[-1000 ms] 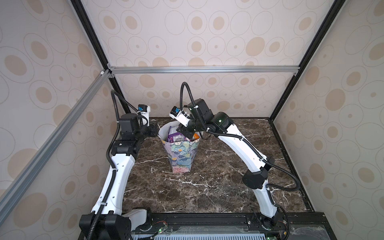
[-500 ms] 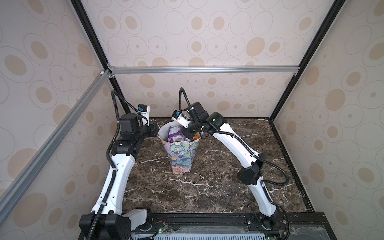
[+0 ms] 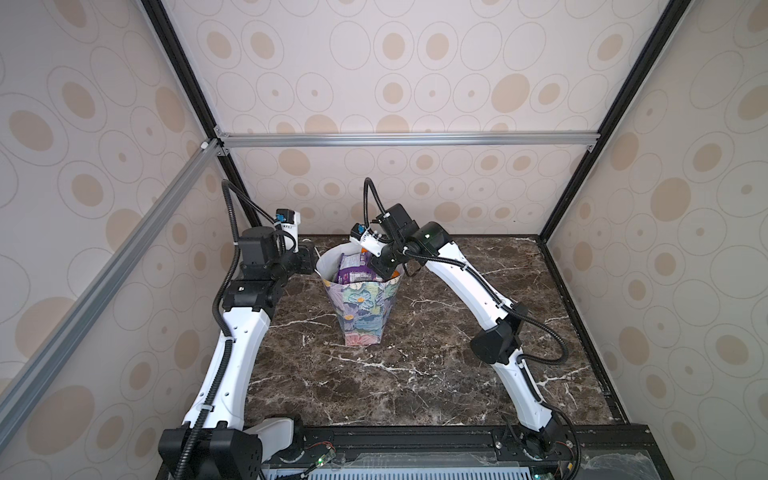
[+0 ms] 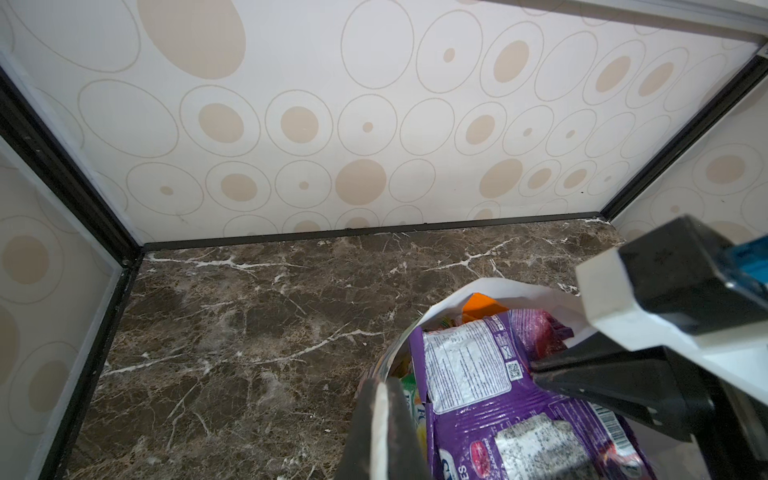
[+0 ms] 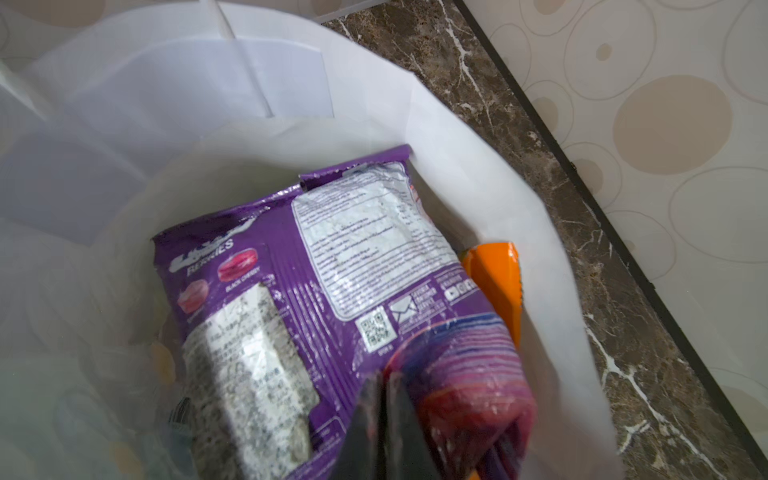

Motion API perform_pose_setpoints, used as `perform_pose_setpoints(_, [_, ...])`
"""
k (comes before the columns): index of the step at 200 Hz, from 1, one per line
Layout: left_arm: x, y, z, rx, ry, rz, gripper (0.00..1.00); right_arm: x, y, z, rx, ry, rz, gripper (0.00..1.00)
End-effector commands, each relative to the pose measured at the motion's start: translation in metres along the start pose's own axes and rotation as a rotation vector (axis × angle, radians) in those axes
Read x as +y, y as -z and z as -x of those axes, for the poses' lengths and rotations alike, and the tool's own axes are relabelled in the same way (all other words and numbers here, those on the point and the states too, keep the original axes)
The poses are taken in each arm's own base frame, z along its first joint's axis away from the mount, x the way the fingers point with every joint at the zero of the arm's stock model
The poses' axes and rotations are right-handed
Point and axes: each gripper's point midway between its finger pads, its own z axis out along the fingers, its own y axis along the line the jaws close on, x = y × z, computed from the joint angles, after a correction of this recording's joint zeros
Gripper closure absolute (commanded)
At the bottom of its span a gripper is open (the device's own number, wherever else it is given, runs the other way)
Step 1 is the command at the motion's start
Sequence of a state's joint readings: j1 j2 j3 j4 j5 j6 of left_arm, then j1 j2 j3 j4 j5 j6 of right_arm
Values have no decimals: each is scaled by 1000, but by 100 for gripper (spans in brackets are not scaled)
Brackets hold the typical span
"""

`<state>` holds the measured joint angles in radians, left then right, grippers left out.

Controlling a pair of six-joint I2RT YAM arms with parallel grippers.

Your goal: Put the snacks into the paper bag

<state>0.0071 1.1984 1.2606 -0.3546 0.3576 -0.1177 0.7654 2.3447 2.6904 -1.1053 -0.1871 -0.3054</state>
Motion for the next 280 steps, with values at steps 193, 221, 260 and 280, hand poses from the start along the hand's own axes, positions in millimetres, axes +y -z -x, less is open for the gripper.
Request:
perform_pose_setpoints(193, [-12,28,54,-194,-72,-19,98,-17,182,0,-331,-364,-536,33])
perform_pose_setpoints(221, [-12,27,53,-193,-70,-25,98,-38,166,-18,-303,-432,-549,31])
perform_pose_setpoints(260, [-12,27,53,-192,-70,-24,98,-58,144,-25,-289,-491,-519,31])
perform_pose_setpoints(280, [-12,26,52,-189,-71,-24,98,-68,136,-25,-288,-509,-509,31])
